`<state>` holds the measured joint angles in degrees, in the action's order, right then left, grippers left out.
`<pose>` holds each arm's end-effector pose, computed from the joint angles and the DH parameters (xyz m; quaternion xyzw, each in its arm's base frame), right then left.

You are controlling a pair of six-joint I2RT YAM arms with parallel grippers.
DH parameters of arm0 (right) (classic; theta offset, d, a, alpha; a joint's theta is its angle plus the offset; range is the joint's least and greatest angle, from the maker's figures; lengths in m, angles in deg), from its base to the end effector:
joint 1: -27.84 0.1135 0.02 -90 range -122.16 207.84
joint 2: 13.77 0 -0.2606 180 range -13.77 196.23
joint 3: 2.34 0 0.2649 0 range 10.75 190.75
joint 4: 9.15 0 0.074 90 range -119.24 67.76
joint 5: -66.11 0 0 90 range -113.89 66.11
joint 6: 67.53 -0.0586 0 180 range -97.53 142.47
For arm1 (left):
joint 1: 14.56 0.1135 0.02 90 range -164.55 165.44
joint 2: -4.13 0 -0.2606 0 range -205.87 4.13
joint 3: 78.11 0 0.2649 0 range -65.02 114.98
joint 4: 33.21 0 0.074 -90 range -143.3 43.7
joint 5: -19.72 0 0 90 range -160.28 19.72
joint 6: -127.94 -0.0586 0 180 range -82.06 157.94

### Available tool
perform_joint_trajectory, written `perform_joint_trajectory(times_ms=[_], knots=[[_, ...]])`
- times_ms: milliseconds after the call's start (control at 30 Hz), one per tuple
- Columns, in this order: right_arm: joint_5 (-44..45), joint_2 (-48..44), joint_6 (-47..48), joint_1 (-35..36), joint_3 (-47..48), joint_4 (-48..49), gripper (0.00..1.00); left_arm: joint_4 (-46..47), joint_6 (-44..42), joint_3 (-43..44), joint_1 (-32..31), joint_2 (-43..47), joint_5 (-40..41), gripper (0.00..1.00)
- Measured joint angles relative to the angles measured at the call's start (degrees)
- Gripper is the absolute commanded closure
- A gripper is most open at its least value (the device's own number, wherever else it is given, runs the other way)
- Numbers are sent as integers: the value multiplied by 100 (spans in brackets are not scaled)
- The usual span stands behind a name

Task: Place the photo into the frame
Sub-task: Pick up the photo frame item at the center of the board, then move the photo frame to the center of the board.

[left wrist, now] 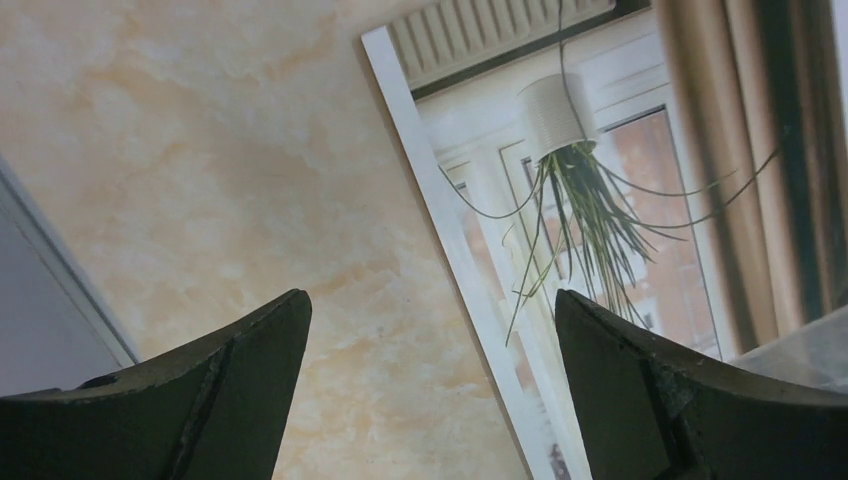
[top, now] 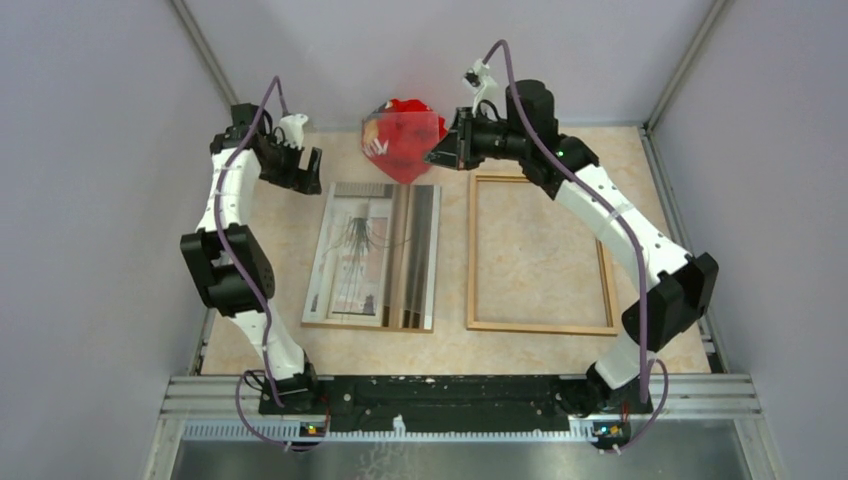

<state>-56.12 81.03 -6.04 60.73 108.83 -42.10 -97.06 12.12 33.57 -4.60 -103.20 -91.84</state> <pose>0.3310 0.2513 0.4126 -0.1952 0.7633 0.4845 0.3802 0.4243 0.0526 0.2716 0.1795 0.9319 -0.0924 0.3013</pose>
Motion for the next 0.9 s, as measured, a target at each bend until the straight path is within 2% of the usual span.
perform_joint_trajectory(times_ms=[233,467,600,767,900], knots=[[-33,-162,468,0,597,-852,100,-356,-181,363,2,507,-612,2],[634,-669,645,-59,984,-1790,100,-422,-293,328,-33,859,-1351,2],[940,-1169,634,-385,1200,-2262,100,-396,-254,70,-173,852,-1471,2],[1504,-1921,616,-1023,1296,-2962,100,26,68,-546,-754,839,-1294,2],[2371,-2350,610,-1176,1650,-3615,100,474,463,-675,-1749,614,-1102,2]])
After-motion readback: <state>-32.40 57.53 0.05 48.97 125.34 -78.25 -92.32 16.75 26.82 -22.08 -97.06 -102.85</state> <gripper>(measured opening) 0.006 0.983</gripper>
